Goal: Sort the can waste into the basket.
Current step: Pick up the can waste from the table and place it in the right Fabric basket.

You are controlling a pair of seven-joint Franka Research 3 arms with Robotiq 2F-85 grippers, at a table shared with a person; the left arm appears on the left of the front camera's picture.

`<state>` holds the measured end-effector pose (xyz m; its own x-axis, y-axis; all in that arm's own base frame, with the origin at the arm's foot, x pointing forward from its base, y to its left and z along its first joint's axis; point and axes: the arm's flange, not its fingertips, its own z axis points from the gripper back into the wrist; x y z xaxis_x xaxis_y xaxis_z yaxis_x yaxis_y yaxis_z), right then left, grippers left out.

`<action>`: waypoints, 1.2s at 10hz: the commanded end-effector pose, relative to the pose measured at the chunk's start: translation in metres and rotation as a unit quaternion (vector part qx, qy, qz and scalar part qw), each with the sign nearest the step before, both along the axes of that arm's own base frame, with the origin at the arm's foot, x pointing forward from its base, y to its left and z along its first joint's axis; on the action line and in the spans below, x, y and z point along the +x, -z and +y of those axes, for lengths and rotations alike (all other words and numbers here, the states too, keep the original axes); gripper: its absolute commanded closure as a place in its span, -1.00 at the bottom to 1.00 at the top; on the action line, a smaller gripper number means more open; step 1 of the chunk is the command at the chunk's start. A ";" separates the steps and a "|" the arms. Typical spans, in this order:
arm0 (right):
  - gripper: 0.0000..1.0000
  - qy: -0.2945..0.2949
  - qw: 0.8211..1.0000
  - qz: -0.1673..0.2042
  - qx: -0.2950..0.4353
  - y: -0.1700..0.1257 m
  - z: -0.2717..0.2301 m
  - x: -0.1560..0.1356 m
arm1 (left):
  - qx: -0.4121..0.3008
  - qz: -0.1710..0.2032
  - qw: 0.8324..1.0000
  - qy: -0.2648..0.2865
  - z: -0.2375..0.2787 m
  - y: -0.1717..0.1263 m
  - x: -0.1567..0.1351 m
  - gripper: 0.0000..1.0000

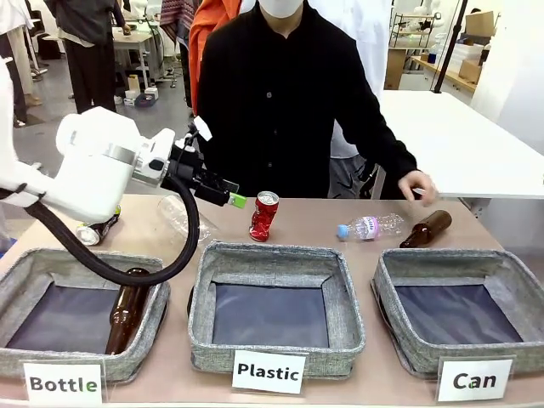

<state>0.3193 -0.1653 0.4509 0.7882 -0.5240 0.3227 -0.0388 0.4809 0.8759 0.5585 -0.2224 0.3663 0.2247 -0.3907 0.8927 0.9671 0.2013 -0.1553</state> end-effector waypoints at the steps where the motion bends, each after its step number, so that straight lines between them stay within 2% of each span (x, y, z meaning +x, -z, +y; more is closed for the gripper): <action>1: -1.00 0.000 1.000 -0.019 0.006 0.001 -0.001 0.003 | 0.003 -0.031 0.999 0.003 -0.011 0.020 0.015 -1.00; 3: -1.00 0.000 1.000 -0.019 0.006 0.001 -0.001 0.003 | 0.026 -0.061 0.998 0.015 -0.021 0.034 0.024 -1.00; 6: -1.00 0.000 1.000 -0.019 0.006 0.001 -0.001 0.003 | 0.040 -0.075 0.996 0.021 -0.042 0.056 0.034 -1.00; 9: -1.00 0.000 1.000 -0.019 0.006 0.001 -0.001 0.003 | 0.035 -0.126 0.991 -0.028 -0.057 0.065 0.043 -1.00; 12: -1.00 0.000 1.000 -0.019 0.006 0.001 -0.001 0.003 | 0.031 -0.107 0.994 -0.015 -0.065 0.070 0.047 -1.00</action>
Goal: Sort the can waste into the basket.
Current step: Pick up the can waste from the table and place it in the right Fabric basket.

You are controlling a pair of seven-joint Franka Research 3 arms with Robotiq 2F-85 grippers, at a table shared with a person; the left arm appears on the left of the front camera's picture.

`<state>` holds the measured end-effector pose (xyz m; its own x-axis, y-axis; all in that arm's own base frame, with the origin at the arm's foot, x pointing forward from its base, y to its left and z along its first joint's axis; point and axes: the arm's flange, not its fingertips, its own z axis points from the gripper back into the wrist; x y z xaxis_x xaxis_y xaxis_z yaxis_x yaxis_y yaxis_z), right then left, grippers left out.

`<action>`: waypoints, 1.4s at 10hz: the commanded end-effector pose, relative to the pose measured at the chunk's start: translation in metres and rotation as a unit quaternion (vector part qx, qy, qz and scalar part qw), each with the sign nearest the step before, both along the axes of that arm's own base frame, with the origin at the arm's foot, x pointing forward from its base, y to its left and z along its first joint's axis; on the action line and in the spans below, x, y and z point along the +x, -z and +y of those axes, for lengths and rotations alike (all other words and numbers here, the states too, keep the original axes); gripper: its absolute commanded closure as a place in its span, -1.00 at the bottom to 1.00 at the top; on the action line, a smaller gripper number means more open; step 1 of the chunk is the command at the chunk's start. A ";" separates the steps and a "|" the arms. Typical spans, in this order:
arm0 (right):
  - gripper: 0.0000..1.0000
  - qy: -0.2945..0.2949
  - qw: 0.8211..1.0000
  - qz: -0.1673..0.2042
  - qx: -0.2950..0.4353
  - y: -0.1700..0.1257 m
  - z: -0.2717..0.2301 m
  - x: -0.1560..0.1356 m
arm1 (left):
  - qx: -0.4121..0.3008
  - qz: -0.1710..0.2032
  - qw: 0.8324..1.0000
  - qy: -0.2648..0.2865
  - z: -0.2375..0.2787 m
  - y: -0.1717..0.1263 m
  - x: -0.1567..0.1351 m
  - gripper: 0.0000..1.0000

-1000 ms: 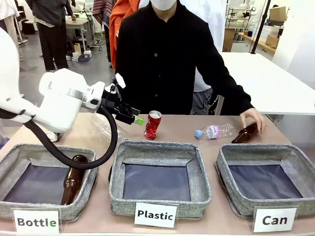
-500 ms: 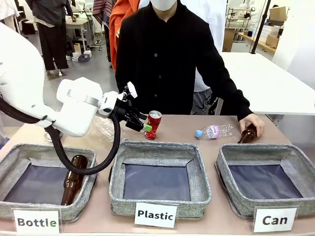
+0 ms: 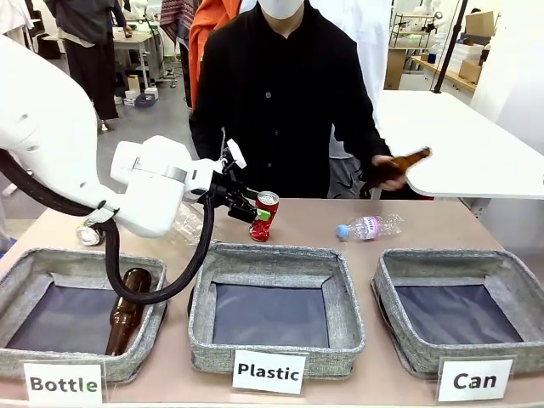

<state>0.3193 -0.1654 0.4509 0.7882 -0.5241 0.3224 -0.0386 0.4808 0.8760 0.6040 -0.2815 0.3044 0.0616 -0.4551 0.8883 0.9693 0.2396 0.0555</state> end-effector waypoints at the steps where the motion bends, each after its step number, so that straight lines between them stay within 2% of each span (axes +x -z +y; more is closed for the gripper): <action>1: -1.00 0.000 1.000 -0.019 0.006 0.001 -0.001 0.003 | -0.014 0.001 1.000 0.012 -0.009 0.010 0.002 -1.00; 2: -1.00 0.000 1.000 -0.019 0.006 0.001 -0.001 0.003 | -0.011 0.005 1.000 0.012 -0.010 0.012 0.004 -1.00; 3: -1.00 0.000 1.000 -0.019 0.006 0.001 -0.001 0.003 | -0.024 0.013 1.000 0.011 -0.010 0.012 0.005 -0.62; 4: -1.00 0.000 1.000 -0.019 0.006 0.001 -0.001 0.003 | -0.018 0.019 1.000 0.001 -0.009 0.011 0.006 0.19; 6: -1.00 0.000 1.000 -0.019 0.006 0.001 -0.001 0.003 | -0.023 0.023 0.999 0.003 -0.010 0.011 0.007 1.00; 8: -1.00 0.000 1.000 -0.019 0.006 0.001 -0.001 0.003 | -0.031 0.023 0.999 0.004 -0.006 0.009 0.007 1.00; 9: -1.00 0.000 1.000 -0.019 0.006 0.001 -0.001 0.003 | -0.037 0.014 0.999 0.000 0.003 -0.001 0.004 0.91; 10: -1.00 0.000 1.000 -0.019 0.006 0.001 -0.001 0.003 | -0.047 0.001 0.999 -0.004 0.020 -0.019 -0.003 1.00; 11: -1.00 0.000 1.000 -0.019 0.006 0.001 -0.001 0.003 | -0.048 -0.008 0.999 0.008 0.052 -0.052 -0.015 1.00; 12: -1.00 0.000 1.000 -0.019 0.006 0.001 -0.001 0.003 | -0.015 -0.001 1.000 0.015 0.096 -0.090 -0.031 1.00; 13: -1.00 0.000 1.000 -0.019 0.006 0.001 -0.001 0.003 | 0.019 0.006 1.000 0.002 0.150 -0.128 -0.050 1.00; 14: -1.00 0.000 1.000 -0.019 0.006 0.001 -0.001 0.003 | 0.056 0.031 0.997 -0.032 0.202 -0.160 -0.071 1.00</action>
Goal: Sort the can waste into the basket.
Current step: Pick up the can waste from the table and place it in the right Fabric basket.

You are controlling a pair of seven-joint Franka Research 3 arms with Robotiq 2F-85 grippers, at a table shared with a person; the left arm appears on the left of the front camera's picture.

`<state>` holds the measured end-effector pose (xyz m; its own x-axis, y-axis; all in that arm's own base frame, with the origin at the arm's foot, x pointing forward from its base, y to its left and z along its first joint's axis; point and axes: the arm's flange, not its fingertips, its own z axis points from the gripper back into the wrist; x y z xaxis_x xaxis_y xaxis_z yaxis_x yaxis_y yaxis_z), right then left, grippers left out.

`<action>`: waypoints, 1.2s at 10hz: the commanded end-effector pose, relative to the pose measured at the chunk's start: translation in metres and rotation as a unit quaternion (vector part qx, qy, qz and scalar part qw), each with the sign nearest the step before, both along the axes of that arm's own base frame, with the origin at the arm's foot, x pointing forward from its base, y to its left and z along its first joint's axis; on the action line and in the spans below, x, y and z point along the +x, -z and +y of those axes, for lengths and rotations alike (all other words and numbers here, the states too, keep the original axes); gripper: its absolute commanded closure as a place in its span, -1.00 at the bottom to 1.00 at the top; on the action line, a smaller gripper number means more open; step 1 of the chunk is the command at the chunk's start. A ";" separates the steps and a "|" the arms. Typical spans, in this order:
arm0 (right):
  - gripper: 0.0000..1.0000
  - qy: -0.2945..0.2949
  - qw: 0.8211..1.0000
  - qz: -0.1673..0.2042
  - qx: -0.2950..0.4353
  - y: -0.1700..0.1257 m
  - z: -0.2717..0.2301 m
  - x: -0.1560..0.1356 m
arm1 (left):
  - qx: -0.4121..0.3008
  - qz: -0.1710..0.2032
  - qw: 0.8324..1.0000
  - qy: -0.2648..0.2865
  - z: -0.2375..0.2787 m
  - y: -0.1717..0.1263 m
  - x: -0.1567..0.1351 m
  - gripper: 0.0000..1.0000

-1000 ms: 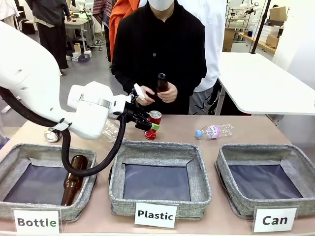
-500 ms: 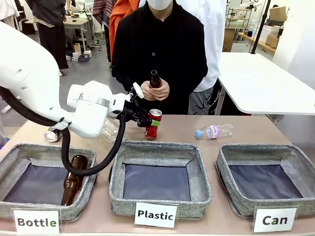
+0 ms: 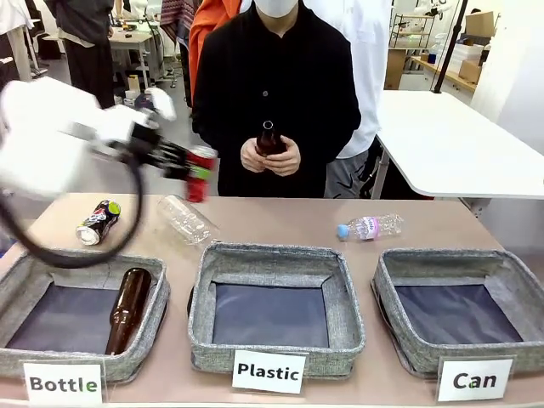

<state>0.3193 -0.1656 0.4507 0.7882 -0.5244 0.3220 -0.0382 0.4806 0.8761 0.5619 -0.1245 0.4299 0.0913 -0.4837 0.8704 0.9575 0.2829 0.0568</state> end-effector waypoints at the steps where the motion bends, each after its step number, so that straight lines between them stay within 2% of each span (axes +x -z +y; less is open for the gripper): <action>1: -1.00 0.000 1.000 -0.019 0.006 0.000 0.000 0.003 | 0.069 0.069 0.994 -0.052 0.098 -0.061 -0.052 1.00; 3: -1.00 0.000 1.000 -0.019 0.006 0.000 0.000 0.003 | -0.003 0.070 0.991 -0.111 0.192 -0.120 -0.095 1.00; 4: -1.00 0.000 1.000 -0.019 0.006 0.000 0.000 0.003 | -0.042 0.091 0.987 -0.123 0.238 -0.138 -0.112 1.00; 5: -1.00 0.000 1.000 -0.019 0.006 0.000 0.000 0.003 | -0.087 0.110 0.975 -0.172 0.286 -0.150 -0.127 1.00; 6: -1.00 0.000 1.000 -0.019 0.006 0.000 0.000 0.003 | -0.140 0.133 0.942 -0.275 0.339 -0.151 -0.144 1.00; 7: -1.00 0.000 1.000 -0.019 0.006 0.000 0.000 0.003 | -0.179 0.152 0.907 -0.348 0.381 -0.152 -0.169 1.00; 8: -1.00 0.000 1.000 -0.019 0.006 0.000 0.000 0.003 | -0.205 0.147 0.882 -0.399 0.407 -0.151 -0.204 1.00; 10: -1.00 0.000 1.000 -0.019 0.006 0.000 0.000 0.003 | -0.240 0.119 0.858 -0.438 0.428 -0.144 -0.269 1.00; 12: -1.00 0.000 1.000 -0.019 0.006 0.000 0.000 0.003 | -0.266 0.095 0.857 -0.431 0.432 -0.128 -0.308 1.00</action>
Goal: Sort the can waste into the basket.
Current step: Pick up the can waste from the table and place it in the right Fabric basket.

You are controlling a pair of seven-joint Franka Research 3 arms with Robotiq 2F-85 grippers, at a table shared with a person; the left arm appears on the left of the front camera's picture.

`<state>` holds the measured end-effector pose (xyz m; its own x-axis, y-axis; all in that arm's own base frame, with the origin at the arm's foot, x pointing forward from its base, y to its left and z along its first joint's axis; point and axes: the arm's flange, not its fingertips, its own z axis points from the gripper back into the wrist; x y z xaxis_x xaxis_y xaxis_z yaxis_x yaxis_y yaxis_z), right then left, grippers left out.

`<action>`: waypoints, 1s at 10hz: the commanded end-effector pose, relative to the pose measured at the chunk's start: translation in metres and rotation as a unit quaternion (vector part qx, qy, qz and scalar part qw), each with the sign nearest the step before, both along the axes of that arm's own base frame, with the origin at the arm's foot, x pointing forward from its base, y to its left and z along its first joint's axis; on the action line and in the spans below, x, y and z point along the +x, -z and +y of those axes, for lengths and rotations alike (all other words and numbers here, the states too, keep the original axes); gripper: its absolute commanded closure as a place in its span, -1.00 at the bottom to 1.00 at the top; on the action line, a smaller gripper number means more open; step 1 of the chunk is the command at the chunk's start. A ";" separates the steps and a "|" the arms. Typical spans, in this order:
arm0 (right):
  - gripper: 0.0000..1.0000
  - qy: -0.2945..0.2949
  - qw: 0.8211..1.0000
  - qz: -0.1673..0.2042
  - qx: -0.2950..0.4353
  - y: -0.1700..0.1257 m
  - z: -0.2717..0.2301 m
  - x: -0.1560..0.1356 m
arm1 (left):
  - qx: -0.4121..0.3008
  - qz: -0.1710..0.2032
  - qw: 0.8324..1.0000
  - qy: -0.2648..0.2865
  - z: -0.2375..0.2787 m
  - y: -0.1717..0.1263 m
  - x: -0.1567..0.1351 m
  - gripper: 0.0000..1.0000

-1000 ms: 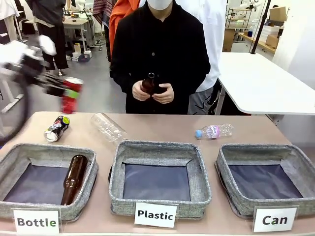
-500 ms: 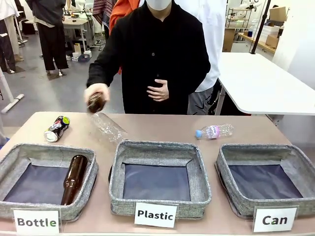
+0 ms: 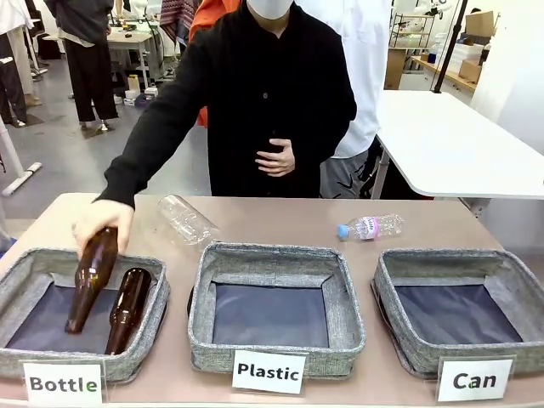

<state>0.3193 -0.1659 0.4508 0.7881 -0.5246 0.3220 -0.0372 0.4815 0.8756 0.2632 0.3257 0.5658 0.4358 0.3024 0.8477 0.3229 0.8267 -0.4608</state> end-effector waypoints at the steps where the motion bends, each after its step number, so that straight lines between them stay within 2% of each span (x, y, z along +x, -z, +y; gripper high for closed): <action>1: -1.00 -0.001 1.000 -0.019 0.006 0.001 0.000 0.003 | -0.003 -0.033 0.999 -0.006 -0.016 0.017 -0.020 1.00; 3: -1.00 -0.001 1.000 -0.019 0.006 0.001 0.000 0.003 | 0.002 -0.046 0.999 0.006 -0.022 0.023 -0.030 1.00; 4: -1.00 -0.001 1.000 -0.019 0.006 0.001 0.000 0.003 | 0.013 -0.042 0.999 0.015 -0.029 0.020 -0.024 1.00; 5: -1.00 -0.001 1.000 -0.019 0.006 0.001 0.000 0.003 | 0.029 -0.037 0.998 0.050 -0.048 0.016 -0.015 1.00; 6: -1.00 -0.001 1.000 -0.019 0.006 0.001 0.000 0.003 | 0.062 -0.049 0.990 0.120 -0.081 0.005 -0.006 1.00; 8: -1.00 -0.001 1.000 -0.019 0.006 0.001 0.000 0.003 | 0.099 -0.034 0.960 0.260 -0.178 -0.017 0.028 1.00; 10: -1.00 -0.001 1.000 -0.019 0.006 0.001 0.000 0.003 | 0.096 -0.003 0.908 0.407 -0.282 -0.023 0.066 1.00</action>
